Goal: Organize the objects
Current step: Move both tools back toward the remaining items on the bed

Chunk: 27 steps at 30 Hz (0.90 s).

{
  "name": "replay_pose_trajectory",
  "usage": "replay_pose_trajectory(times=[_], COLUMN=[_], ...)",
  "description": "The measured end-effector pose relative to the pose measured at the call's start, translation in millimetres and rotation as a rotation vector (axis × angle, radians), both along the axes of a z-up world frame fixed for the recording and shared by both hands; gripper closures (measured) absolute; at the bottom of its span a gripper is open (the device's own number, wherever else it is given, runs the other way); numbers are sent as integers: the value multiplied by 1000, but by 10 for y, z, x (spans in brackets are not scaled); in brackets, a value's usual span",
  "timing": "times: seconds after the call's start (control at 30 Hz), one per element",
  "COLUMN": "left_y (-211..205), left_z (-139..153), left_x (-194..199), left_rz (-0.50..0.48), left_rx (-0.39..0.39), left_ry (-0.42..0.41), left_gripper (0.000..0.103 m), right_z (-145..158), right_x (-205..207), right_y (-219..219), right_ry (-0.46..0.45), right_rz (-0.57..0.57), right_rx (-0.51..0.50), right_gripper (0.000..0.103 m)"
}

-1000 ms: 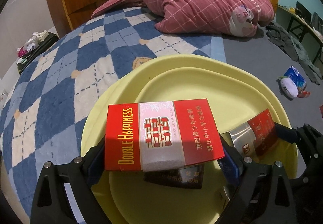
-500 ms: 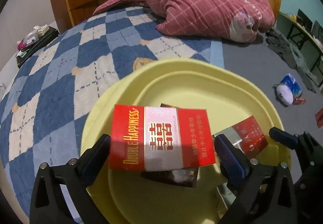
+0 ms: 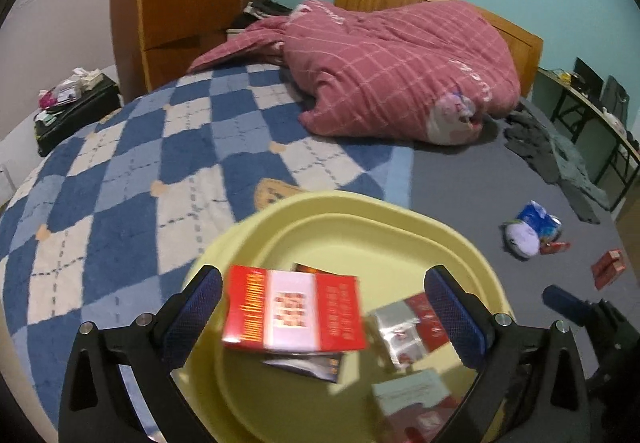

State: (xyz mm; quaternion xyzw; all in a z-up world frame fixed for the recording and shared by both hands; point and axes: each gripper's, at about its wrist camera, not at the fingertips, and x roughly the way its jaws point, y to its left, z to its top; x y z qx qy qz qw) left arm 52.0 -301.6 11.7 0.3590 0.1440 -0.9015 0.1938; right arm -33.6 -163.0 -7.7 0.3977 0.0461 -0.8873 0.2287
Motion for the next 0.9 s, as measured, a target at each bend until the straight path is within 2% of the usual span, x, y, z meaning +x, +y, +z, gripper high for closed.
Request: replay_pose_trajectory(times=[0.17, 0.5, 0.73, 0.9], left_y=[296, 1184, 1792, 2097], left_z=[79, 111, 69, -41], left_x=[-107, -527, -736, -852], left_rz=[-53, -209, -311, -390], left_rx=[7, 32, 3, -27], left_ry=[5, -14, -30, -16], left_gripper=[0, 0, 0, 0], right_z=[152, 370, 486, 448], right_x=[43, 156, 255, 294], right_y=[422, 1467, 2344, 2823], right_ry=[22, 64, 86, 112], right_rz=[-66, -220, -354, -427], right_rx=[9, 45, 47, 41], right_gripper=[0, 0, 0, 0])
